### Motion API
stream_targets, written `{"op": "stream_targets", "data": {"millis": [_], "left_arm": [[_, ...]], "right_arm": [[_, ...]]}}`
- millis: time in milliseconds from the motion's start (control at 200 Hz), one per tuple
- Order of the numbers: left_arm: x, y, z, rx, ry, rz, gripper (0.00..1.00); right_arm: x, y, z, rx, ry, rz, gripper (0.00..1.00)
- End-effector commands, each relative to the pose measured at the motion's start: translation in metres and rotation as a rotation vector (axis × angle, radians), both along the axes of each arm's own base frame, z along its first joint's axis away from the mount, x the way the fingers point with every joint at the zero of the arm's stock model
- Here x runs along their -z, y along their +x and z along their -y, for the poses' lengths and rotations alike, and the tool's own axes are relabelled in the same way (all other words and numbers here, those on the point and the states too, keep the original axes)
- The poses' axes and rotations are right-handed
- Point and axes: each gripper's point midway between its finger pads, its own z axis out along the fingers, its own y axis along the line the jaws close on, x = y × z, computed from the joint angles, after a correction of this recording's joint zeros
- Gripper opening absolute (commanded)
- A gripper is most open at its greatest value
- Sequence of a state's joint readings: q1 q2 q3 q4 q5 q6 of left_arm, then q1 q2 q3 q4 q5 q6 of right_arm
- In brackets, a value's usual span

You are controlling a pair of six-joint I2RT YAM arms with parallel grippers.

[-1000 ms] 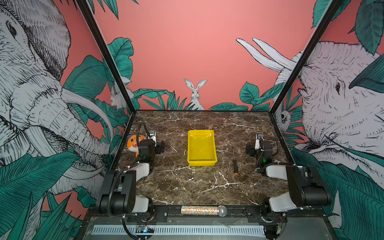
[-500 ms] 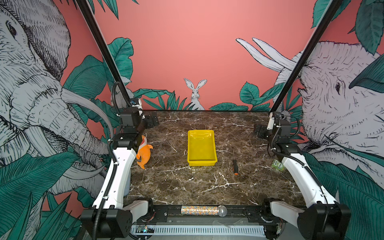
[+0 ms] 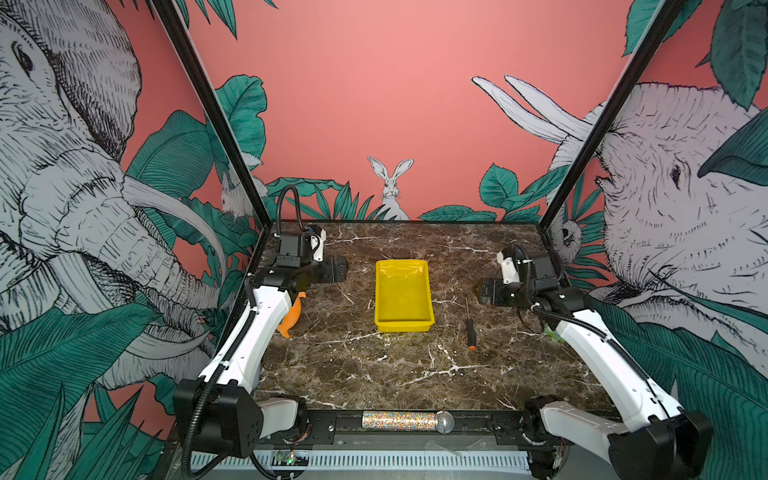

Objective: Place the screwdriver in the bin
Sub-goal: 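Raise both arms and move the right gripper above the screwdriver handle, then lower the right gripper and close it on the black screwdriver handle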

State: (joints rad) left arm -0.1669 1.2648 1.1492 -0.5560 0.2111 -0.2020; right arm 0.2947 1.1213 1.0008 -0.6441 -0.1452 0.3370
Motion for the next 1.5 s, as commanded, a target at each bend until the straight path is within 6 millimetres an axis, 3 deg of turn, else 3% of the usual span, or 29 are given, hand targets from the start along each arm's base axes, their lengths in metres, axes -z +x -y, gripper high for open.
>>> {"op": "stream_targets", "data": {"millis": [0,245,510,650,861,1176,1491], "left_arm": [[-0.004,-0.012,0.003,0.018,-0.031,-0.002,1.00],[-0.014,-0.014,0.000,0.008,-0.032,0.047,1.00],[-0.052,0.013,0.016,-0.014,-0.126,0.051,1.00],[-0.061,0.024,0.034,0.044,-0.028,0.111,1.00],[-0.038,0.017,0.047,0.099,-0.008,0.089,1.00],[-0.034,0.017,0.040,0.088,0.119,0.110,1.00],[-0.035,0.017,0.041,0.081,0.104,0.103,1.00]], "right_arm": [[0.032,-0.016,-0.003,0.028,-0.070,-0.105,0.96],[0.090,-0.032,-0.008,0.022,-0.174,-0.229,0.91],[0.123,-0.042,-0.008,0.056,-0.170,-0.275,0.86],[0.137,-0.048,-0.009,0.059,-0.182,-0.301,0.81],[0.145,-0.050,-0.007,0.081,-0.194,-0.308,0.73],[0.149,-0.041,-0.014,0.116,-0.190,-0.286,0.63],[0.153,-0.040,-0.019,0.137,-0.223,-0.290,0.52]]}}
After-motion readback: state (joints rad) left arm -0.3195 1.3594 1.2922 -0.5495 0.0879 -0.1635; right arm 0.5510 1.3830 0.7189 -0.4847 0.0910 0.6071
